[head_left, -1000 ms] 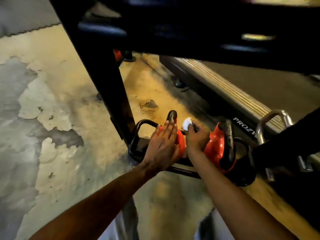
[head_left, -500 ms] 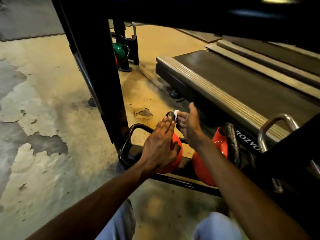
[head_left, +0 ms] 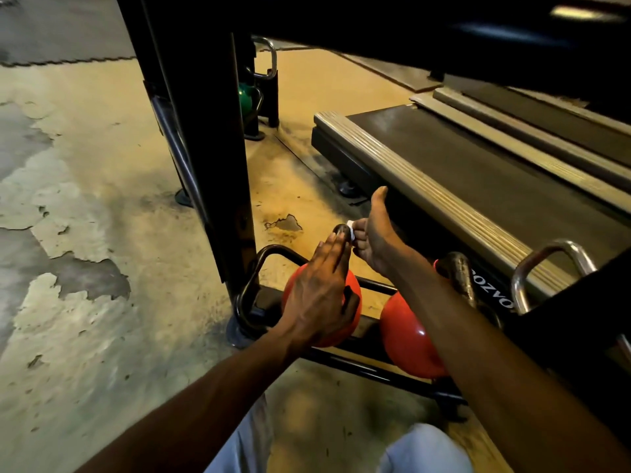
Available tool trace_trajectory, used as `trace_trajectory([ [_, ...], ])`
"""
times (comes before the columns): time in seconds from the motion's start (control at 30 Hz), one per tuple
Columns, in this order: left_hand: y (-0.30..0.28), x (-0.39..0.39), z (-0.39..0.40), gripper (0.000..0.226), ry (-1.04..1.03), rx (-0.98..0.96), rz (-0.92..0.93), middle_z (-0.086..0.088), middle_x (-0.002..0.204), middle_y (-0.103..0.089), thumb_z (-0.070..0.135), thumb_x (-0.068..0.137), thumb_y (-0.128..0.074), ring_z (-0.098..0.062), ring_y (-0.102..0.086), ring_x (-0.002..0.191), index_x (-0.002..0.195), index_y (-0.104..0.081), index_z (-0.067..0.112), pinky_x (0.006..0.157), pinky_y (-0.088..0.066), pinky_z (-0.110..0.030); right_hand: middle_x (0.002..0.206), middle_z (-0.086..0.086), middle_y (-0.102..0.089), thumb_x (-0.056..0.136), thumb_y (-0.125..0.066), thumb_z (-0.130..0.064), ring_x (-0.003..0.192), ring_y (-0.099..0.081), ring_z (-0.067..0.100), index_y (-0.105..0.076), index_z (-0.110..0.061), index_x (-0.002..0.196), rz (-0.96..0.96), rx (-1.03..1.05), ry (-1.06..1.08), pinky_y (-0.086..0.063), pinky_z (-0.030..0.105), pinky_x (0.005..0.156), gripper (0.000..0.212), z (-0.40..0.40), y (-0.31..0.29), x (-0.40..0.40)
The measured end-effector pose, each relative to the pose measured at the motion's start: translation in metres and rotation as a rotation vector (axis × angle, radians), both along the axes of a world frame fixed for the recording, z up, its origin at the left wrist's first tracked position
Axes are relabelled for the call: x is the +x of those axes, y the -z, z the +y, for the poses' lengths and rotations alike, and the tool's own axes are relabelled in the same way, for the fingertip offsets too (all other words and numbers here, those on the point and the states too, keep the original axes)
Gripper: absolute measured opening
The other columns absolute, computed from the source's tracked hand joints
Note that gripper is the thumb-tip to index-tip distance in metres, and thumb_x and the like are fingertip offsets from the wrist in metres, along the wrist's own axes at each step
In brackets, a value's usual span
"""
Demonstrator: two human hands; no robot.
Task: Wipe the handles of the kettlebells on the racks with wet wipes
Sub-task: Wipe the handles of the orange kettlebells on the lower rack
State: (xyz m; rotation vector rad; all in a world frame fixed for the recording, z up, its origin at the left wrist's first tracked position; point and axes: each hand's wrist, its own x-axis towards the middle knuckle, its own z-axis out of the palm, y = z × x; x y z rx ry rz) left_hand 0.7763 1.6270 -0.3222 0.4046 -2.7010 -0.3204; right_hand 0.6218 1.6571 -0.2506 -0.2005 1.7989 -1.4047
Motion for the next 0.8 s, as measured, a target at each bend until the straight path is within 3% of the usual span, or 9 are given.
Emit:
trace_trajectory([
  [0.07,0.000,0.000,0.000,0.084,0.007,0.020,0.026,-0.013,0.175,-0.003,0.042,0.096,-0.038,-0.023,0.000,0.162,0.166,-0.011,0.005,0.132,-0.012,-0.039,0.109,0.012,-0.064,0.085,-0.005,-0.094,0.097,-0.063,0.020,-0.053,0.004,0.138,0.001,0.042,-0.037,-0.050,0.032,0.088,0.121,0.002,-0.006,-0.003],
  [0.1,0.000,0.000,0.000,0.084,0.009,0.022,0.026,-0.013,0.175,-0.005,0.043,0.096,-0.037,-0.024,-0.001,0.162,0.166,-0.012,0.004,0.132,-0.013,-0.040,0.114,0.013,-0.065,0.085,-0.005,-0.093,0.106,-0.063,0.022,-0.052,0.007,0.140,-0.002,0.050,-0.043,-0.049,0.034,0.095,0.124,0.003,-0.009,-0.005],
  [0.17,0.001,0.000,0.000,0.084,0.002,0.007,0.008,-0.015,0.174,-0.007,0.046,0.095,-0.033,-0.025,-0.002,0.162,0.165,-0.013,0.004,0.132,-0.012,-0.040,0.145,0.019,-0.058,0.084,-0.006,-0.094,0.139,-0.052,0.030,-0.046,0.003,0.151,0.062,0.037,-0.033,-0.036,0.047,0.121,0.124,0.003,-0.012,-0.006],
  [0.23,0.002,0.001,0.000,0.086,-0.008,-0.010,-0.016,-0.016,0.173,-0.007,0.049,0.094,-0.031,-0.023,0.002,0.160,0.165,-0.013,0.003,0.131,-0.009,-0.039,0.154,0.012,-0.052,0.074,-0.005,-0.101,0.148,-0.043,0.027,-0.046,-0.010,0.156,0.183,0.073,-0.111,-0.024,0.053,0.127,0.129,0.002,-0.015,0.002],
  [0.3,0.002,0.001,-0.001,0.087,-0.005,-0.022,-0.027,-0.016,0.173,-0.004,0.049,0.094,-0.030,-0.023,0.006,0.159,0.165,-0.012,0.003,0.131,-0.008,-0.040,0.158,0.011,-0.049,0.064,-0.008,-0.107,0.148,-0.043,0.025,-0.041,-0.013,0.159,0.209,0.090,-0.167,-0.026,0.051,0.127,0.138,0.002,-0.013,0.003],
  [0.43,0.003,-0.001,-0.002,0.086,0.008,-0.006,0.000,-0.016,0.174,-0.007,0.047,0.094,-0.033,-0.027,-0.003,0.162,0.165,-0.014,0.003,0.132,-0.013,-0.042,0.162,0.029,-0.034,0.083,-0.018,-0.096,0.148,-0.040,0.040,-0.021,0.007,0.160,-0.131,-0.017,-0.120,-0.033,0.050,0.121,0.129,0.012,-0.022,-0.006],
  [0.57,0.004,-0.002,-0.002,0.084,0.013,-0.011,0.012,-0.016,0.174,-0.009,0.044,0.094,-0.040,-0.027,-0.005,0.162,0.164,-0.018,0.001,0.131,-0.016,-0.044,0.165,0.035,-0.022,0.091,-0.025,-0.089,0.149,-0.034,0.049,-0.014,0.010,0.160,-0.364,-0.101,-0.016,-0.033,0.058,0.120,0.121,0.010,-0.034,-0.007],
  [0.7,0.003,-0.001,0.000,0.082,-0.007,-0.016,0.056,-0.021,0.169,-0.025,0.041,0.092,-0.047,-0.031,-0.017,0.159,0.159,-0.031,-0.002,0.130,-0.019,-0.043,0.164,0.036,-0.022,0.097,-0.033,-0.077,0.149,-0.031,0.051,-0.016,0.011,0.159,-0.459,-0.105,0.078,-0.027,0.062,0.121,0.109,0.011,-0.033,-0.006],
  [0.8,0.000,-0.001,0.000,0.080,-0.009,-0.023,0.074,-0.024,0.164,-0.035,0.040,0.089,-0.043,-0.033,-0.028,0.156,0.156,-0.037,-0.004,0.128,-0.023,-0.043,0.159,0.038,-0.032,0.098,-0.035,-0.072,0.145,-0.039,0.052,-0.019,0.013,0.158,-0.558,-0.141,0.132,-0.025,0.065,0.121,0.105,0.021,-0.022,-0.014],
])
